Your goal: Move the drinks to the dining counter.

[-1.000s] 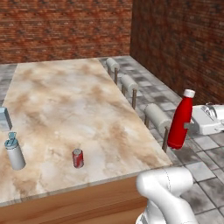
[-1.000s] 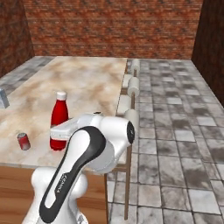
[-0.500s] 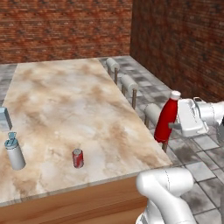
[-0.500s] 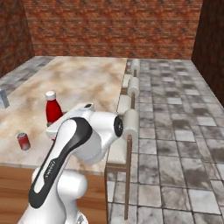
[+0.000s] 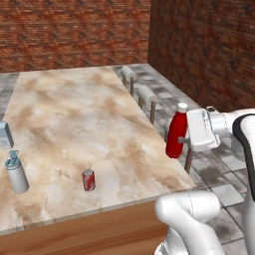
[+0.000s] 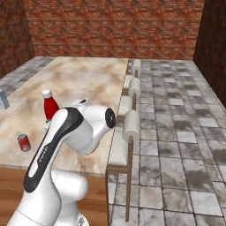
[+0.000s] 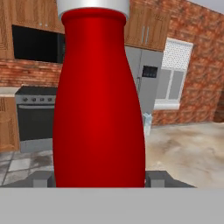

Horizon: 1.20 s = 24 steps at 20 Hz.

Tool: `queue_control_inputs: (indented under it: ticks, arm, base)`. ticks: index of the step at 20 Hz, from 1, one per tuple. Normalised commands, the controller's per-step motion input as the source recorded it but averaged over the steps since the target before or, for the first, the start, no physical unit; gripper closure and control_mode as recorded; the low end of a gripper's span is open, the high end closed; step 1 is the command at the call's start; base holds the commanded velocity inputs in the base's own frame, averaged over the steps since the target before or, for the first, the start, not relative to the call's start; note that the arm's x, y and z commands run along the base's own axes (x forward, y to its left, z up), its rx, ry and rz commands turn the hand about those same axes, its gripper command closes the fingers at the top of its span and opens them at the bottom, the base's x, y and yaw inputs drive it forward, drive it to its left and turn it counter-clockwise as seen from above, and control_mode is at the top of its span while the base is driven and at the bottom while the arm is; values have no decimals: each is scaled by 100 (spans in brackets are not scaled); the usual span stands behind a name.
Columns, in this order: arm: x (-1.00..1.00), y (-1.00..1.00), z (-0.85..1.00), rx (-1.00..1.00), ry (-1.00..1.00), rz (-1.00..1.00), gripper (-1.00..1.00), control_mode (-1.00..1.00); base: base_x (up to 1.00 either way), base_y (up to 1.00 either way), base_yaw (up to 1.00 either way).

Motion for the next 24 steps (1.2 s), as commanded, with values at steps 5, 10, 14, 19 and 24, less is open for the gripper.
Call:
queue_control_inputs:
  ticks: [5, 10, 14, 19, 24]
  arm:
    - [30, 13, -14, -3, 5, 0, 100, -100]
    - [25, 0, -31, 3, 1, 0, 100, -100]
    - [21, 0, -37, 9, 0, 0, 100, -100]
    - [12, 0, -37, 6, 0, 0, 100, -100]
    - [1, 10, -41, -4, -2, 0, 100, -100]
  base:
    - [0, 0, 0]
    - [0, 0, 0]
    - [0, 0, 0]
    - [0, 0, 0]
    - [0, 0, 0]
